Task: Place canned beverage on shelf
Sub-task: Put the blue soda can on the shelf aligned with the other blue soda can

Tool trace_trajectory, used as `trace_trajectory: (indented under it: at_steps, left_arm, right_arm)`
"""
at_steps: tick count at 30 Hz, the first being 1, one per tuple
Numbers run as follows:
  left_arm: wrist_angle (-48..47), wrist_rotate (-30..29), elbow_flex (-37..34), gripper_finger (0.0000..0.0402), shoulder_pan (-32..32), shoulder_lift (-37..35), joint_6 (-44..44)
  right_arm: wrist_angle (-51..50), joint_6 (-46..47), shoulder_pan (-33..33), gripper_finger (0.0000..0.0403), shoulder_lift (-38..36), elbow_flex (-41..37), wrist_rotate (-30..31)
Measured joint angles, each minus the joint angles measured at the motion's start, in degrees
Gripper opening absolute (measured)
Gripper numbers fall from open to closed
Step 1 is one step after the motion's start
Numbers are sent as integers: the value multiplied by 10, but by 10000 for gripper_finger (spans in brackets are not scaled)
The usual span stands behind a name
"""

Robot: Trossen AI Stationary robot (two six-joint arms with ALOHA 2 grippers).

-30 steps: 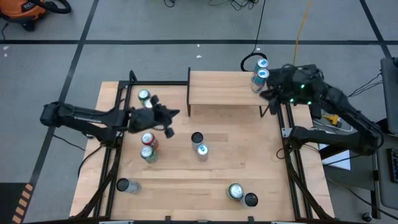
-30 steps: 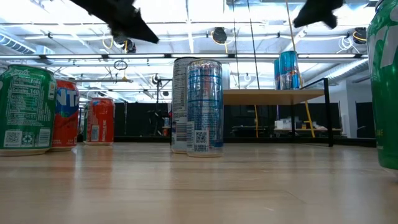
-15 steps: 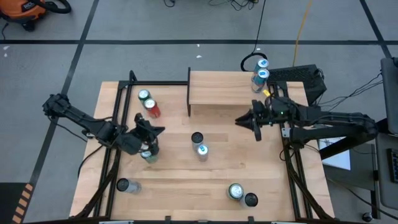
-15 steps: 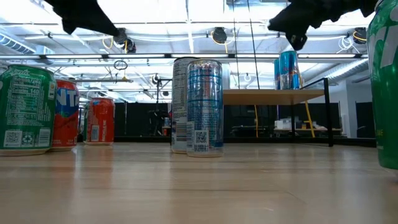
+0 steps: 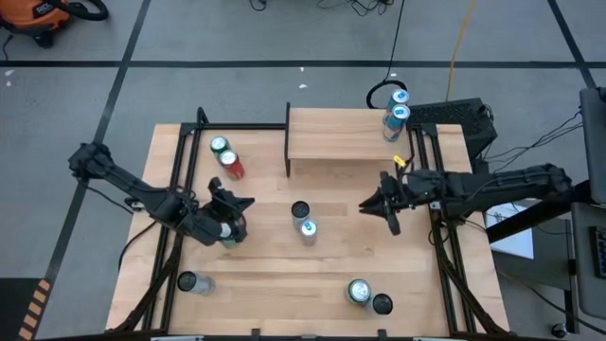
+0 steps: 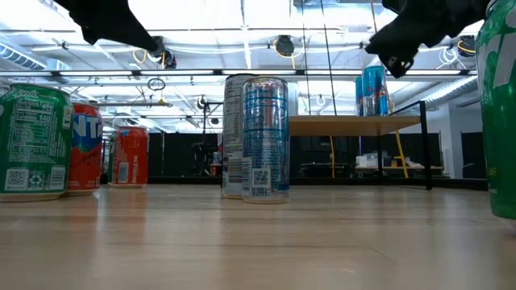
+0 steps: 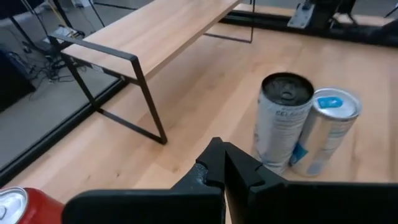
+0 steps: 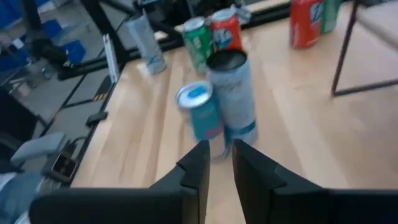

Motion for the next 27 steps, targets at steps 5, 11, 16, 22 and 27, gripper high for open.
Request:
trace_trajectory:
  at_steps: [5,11,16,22,27]
  left_arm:
    - [1,-1,0,0,16,35,23]
    - [113,16,0,17,36,101,86]
    - [287,84,0,91,39,159,172]
    - [316,120,0,188,39,198,175]
    - [353,150,0,227,39,232,170]
  right_arm:
    - [-3,1,12,61,1,-11,0]
    - [49,-13,18,63,19,-11,-14]
    - [82,-38,44,85,47,-11,-7]
    - [152,-69,73,144,130,-11,2]
    - [208,-72,76,202,192,-11,31]
